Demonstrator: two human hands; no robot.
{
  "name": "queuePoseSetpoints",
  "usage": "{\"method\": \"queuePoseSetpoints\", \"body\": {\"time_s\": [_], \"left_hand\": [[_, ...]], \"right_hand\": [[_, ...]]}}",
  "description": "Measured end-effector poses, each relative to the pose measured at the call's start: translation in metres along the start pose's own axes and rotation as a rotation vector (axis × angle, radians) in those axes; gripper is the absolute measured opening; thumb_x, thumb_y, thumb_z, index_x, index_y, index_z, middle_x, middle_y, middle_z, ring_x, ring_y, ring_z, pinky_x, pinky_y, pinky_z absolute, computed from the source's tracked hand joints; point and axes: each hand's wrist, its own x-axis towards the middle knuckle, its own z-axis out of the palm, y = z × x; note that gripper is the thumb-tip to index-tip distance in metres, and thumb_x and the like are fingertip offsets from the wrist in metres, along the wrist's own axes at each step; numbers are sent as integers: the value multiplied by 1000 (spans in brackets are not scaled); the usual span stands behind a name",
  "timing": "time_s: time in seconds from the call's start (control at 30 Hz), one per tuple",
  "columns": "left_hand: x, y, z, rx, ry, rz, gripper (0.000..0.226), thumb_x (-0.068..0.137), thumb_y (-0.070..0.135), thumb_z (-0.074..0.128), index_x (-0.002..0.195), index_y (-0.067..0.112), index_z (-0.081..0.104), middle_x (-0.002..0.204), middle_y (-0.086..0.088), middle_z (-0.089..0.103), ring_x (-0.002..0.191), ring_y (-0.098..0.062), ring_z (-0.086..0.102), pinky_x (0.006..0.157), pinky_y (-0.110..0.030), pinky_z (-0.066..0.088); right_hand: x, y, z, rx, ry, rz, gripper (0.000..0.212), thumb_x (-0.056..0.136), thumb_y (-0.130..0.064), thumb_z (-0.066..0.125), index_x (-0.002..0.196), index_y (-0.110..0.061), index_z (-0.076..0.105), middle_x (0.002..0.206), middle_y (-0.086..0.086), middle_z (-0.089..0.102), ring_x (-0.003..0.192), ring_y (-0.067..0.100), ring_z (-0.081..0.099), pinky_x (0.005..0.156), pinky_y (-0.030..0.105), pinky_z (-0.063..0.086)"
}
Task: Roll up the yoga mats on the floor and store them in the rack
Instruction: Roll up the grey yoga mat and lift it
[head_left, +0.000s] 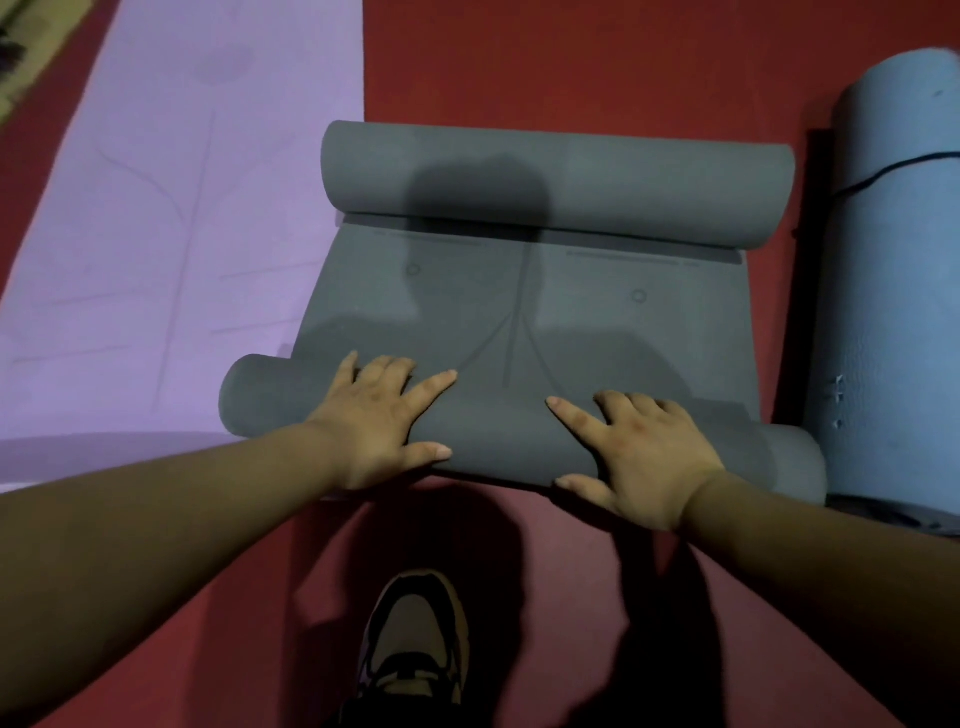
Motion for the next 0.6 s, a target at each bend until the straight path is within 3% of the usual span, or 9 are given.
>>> {"method": "queuePoseSetpoints", "body": {"time_s": [0.1, 0.23, 0.33, 0.5, 0.6], "left_hand": [[-13, 12, 18, 40, 104, -38, 96, 76, 87, 13, 156, 42, -13, 168, -10, 14, 155, -32, 10, 124, -58, 4], [-9, 12, 18, 20, 20, -78, 100, 77, 91, 19, 153, 43, -24, 170, -6, -3, 156, -28, -6, 124, -56, -5], [-1, 7, 10, 11, 4, -40, 105, 81, 89, 36, 155, 43, -21, 169, -7, 0, 156, -28, -4, 124, -55, -5], [10, 0, -1, 9, -27, 1, 108, 78, 91, 41, 156, 43, -16, 166, -7, 8, 154, -28, 4, 124, -56, 1], [18, -4, -6, 12, -57, 0, 112, 73, 94, 41, 156, 43, -14, 165, -7, 12, 153, -28, 10, 124, -56, 5]], "right_hand": [[9, 8, -7, 39, -59, 0, 89, 82, -90, 19, 158, -48, -2, 136, 6, 51, 119, 30, 55, 96, 46, 47], [13, 11, -7, 55, -68, 5, 92, 79, -91, 17, 158, -48, -1, 135, 3, 52, 119, 29, 56, 97, 46, 47], [16, 13, -9, 48, -55, 7, 92, 80, -91, 18, 158, -47, 1, 138, 3, 51, 119, 29, 56, 95, 44, 48], [5, 5, 5, -85, 95, 14, 87, 84, -84, 34, 159, -39, 24, 143, 21, 50, 116, 40, 57, 89, 51, 47], [11, 10, 2, -91, 76, 6, 89, 84, -86, 29, 159, -41, 16, 135, 17, 55, 110, 38, 59, 86, 49, 49]]}}
